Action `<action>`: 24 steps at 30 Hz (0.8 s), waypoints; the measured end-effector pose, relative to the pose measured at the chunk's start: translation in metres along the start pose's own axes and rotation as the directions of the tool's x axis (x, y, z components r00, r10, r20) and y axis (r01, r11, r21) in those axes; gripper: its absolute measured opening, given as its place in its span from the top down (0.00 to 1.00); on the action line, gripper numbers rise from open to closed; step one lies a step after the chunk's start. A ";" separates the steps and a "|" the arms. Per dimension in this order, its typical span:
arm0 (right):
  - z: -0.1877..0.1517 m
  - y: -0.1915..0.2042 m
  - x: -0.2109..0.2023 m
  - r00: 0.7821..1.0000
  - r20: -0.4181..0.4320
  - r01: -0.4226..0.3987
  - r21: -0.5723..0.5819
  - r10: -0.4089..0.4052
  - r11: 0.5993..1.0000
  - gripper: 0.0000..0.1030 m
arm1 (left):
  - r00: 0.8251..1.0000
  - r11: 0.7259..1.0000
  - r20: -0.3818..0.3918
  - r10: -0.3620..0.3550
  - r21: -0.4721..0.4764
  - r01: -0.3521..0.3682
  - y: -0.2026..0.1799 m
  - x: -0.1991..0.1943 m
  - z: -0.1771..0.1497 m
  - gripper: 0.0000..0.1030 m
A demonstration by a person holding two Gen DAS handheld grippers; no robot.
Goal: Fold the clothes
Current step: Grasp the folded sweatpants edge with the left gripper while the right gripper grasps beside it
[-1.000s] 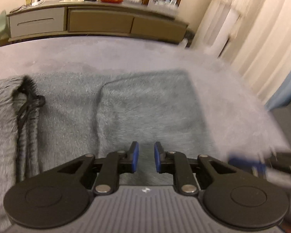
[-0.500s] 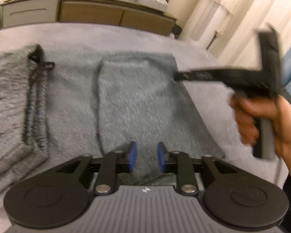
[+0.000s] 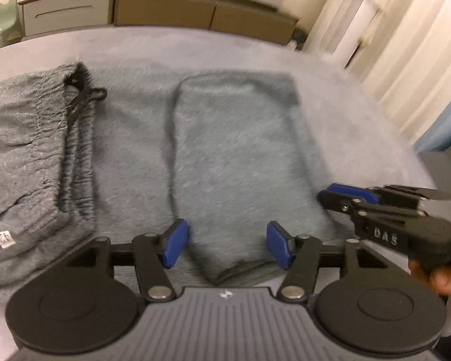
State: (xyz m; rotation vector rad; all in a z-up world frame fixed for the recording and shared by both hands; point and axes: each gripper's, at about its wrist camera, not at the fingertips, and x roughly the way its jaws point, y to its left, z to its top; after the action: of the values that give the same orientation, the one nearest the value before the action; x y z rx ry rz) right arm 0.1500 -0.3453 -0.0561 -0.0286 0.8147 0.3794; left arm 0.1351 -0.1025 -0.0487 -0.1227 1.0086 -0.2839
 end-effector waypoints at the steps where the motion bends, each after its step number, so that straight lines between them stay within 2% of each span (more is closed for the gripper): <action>1: -0.005 0.004 0.002 1.000 0.005 0.014 -0.028 -0.014 1.000 0.77 | 1.000 1.000 -0.003 0.007 -0.002 -0.007 0.000 -0.001 0.004 0.43; 3: -0.007 0.005 -0.006 0.999 0.004 0.039 -0.025 -0.039 0.999 0.75 | 1.000 1.000 0.021 0.007 0.011 -0.008 -0.006 -0.010 0.018 0.39; 4: -0.008 0.004 -0.013 0.999 0.019 0.049 -0.001 -0.049 0.999 0.65 | 0.999 0.999 0.039 0.011 0.034 -0.012 -0.012 -0.015 0.028 0.35; 5: -0.009 0.003 -0.023 0.997 0.050 0.061 0.025 -0.062 0.998 0.41 | 0.998 0.998 0.056 0.014 0.057 -0.018 -0.019 -0.020 0.038 0.24; 6: -0.010 0.002 -0.030 0.993 0.085 0.082 0.052 -0.086 0.995 0.28 | 0.997 0.996 0.072 0.019 0.080 -0.025 -0.027 -0.023 0.048 0.13; 7: -0.011 0.001 -0.033 0.989 0.108 0.097 0.078 -0.105 0.992 0.11 | 0.996 0.994 0.084 0.019 0.110 -0.028 -0.038 -0.022 0.059 0.10; 9: -0.014 0.000 -0.028 0.993 0.076 0.078 0.106 -0.087 0.991 0.19 | 0.997 0.986 0.072 0.018 0.164 -0.029 -0.059 -0.011 0.081 0.08; 10: -0.014 0.000 -0.022 0.997 0.042 0.063 0.099 -0.068 0.993 0.48 | 0.998 0.982 0.062 0.015 0.189 -0.026 -0.070 -0.004 0.092 0.08; 11: -0.015 0.002 -0.019 0.997 0.024 0.068 0.089 -0.071 0.994 0.92 | 0.999 0.978 0.032 0.002 0.206 -0.008 -0.080 0.006 0.101 0.08; 13: -0.017 0.008 -0.018 0.996 0.023 0.087 0.052 -0.089 0.995 0.95 | 0.999 0.970 -0.027 -0.021 0.240 0.026 -0.099 0.026 0.118 0.08; 15: -0.017 0.021 -0.031 0.988 0.096 0.120 -0.020 -0.118 0.993 0.96 | 0.997 0.959 -0.074 -0.014 0.281 0.034 -0.114 0.042 0.125 0.08; 17: -0.019 0.039 -0.047 0.971 0.193 0.167 -0.113 -0.143 0.980 0.96 | 0.993 0.943 -0.108 0.045 0.333 -0.006 -0.123 0.065 0.126 0.08; 19: -0.021 0.056 -0.060 0.955 0.273 0.165 -0.180 -0.112 0.970 0.96 | 0.985 0.920 -0.128 0.114 0.389 -0.055 -0.129 0.086 0.126 0.16; 21: -0.024 0.066 -0.064 0.949 0.305 0.151 -0.216 -0.080 0.965 0.96 | 0.975 0.898 -0.139 0.171 0.429 -0.097 -0.130 0.098 0.124 0.81; 22: -0.025 0.070 -0.065 0.948 0.311 0.148 -0.232 -0.071 0.961 0.96 | 0.972 0.894 -0.143 0.186 0.435 -0.107 -0.128 0.100 0.124 0.89; 24: -0.025 0.067 -0.057 0.948 0.300 0.170 -0.203 -0.105 0.964 0.94 | 0.980 0.918 -0.144 0.141 0.390 -0.075 -0.122 0.092 0.130 0.94</action>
State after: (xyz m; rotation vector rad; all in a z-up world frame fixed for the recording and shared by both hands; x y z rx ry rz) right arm 0.0735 -0.3050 -0.0248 -0.2378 0.4752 0.3321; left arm 0.2692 -0.2493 -0.0265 0.3189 1.1056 -0.3900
